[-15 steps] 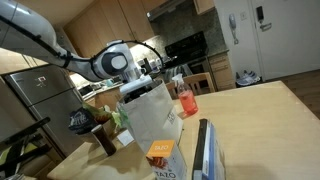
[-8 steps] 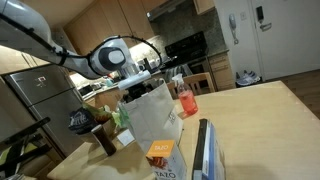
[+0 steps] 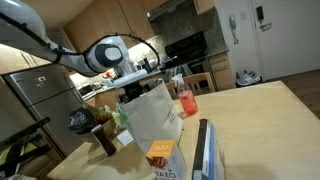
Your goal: Unpack the objects from the carrier bag to the table
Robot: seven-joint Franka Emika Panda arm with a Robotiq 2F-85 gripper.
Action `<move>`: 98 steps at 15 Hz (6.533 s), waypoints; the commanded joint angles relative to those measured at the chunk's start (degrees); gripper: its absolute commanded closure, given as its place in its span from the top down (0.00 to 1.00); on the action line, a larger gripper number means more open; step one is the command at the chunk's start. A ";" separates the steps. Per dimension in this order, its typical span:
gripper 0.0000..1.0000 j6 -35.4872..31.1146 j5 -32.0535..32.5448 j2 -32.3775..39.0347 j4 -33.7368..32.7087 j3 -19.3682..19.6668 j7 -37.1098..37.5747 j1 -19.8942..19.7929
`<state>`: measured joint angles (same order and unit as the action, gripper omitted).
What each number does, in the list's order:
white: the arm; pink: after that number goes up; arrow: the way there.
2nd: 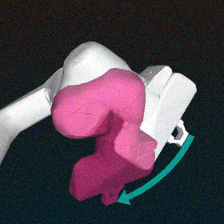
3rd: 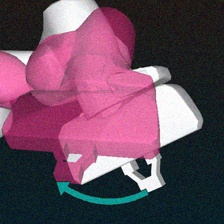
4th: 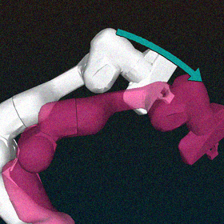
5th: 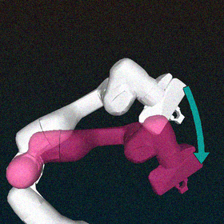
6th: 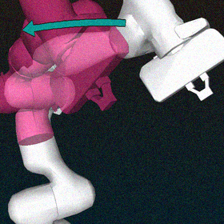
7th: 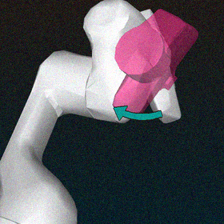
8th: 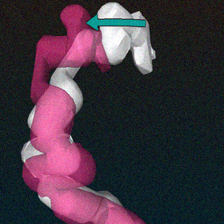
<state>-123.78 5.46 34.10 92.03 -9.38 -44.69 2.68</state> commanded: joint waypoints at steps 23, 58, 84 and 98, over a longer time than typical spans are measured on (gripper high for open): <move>1.00 1.89 -3.37 -1.95 0.19 -2.57 -1.15 1.53; 1.00 -0.55 -3.68 -3.59 6.95 1.37 -0.61 -5.29; 1.00 0.73 -3.25 -1.19 6.00 1.73 -0.40 -5.17; 1.00 3.33 0.41 -1.12 2.95 2.62 1.53 -3.23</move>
<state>-123.49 3.51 34.36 96.50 -7.82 -44.80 -2.26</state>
